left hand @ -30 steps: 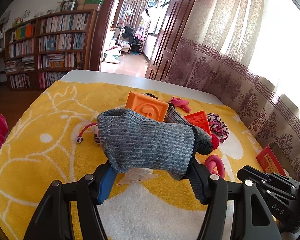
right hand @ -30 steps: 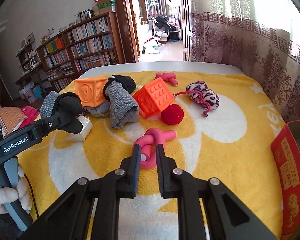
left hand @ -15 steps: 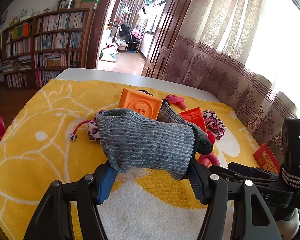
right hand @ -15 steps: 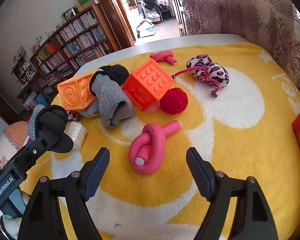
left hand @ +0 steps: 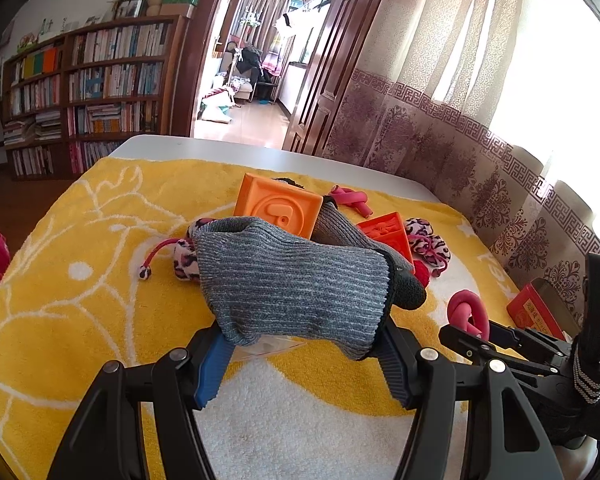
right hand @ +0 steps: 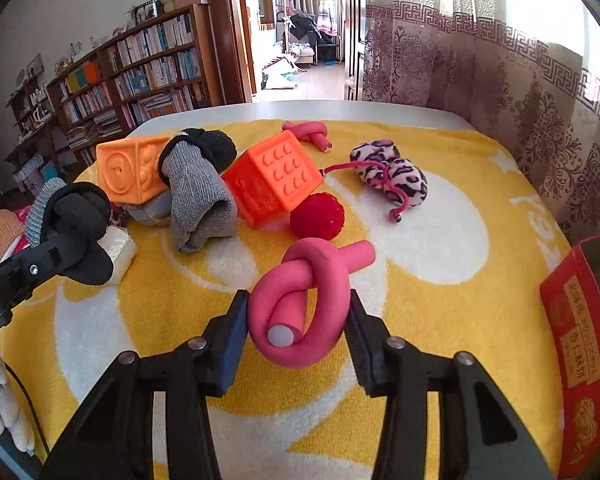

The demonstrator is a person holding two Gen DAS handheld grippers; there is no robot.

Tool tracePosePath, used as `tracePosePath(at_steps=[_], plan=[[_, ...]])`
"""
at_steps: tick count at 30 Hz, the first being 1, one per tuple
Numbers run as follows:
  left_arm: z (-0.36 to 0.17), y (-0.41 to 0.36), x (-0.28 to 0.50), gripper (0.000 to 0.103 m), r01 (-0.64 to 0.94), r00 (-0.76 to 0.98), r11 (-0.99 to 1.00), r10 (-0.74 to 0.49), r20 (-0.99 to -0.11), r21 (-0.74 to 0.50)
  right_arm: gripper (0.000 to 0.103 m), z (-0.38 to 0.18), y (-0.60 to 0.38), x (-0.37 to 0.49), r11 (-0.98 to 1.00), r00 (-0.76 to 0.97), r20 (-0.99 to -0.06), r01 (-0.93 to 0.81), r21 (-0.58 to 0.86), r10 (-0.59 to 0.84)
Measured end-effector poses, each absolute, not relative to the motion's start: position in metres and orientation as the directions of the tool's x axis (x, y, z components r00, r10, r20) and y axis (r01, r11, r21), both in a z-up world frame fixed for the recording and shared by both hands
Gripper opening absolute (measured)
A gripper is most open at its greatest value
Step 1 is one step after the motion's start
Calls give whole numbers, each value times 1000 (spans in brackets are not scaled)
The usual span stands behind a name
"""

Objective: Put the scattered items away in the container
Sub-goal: 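Grasp the grey sock with the left gripper while the right grasps the pink knotted tube, then carry the sock and pink tube into the red box and release both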

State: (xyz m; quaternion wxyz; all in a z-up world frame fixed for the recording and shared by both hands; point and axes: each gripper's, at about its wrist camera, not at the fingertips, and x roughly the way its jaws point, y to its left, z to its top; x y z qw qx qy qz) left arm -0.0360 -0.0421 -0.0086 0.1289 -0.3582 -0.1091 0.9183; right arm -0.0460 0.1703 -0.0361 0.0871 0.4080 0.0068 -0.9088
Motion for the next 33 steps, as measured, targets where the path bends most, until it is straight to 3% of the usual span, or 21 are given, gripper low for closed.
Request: tracePosePath(at_steps=[6,19,33], plan=[[-3,-24,-30,66,-204,-704,-941,332,-628,-269,50,-3,219,-11,-993,-728,-675,88,79,-118],[13,59,-22,66,-371,-625,-891,449,-638,-263,50,37,368,78,-972,-810,-572,-216,89,128],[55,203,-19,66,-607,-513,-766,581,-632,-212,50,13,419,100,-945,-787,-593,-301,126,172]])
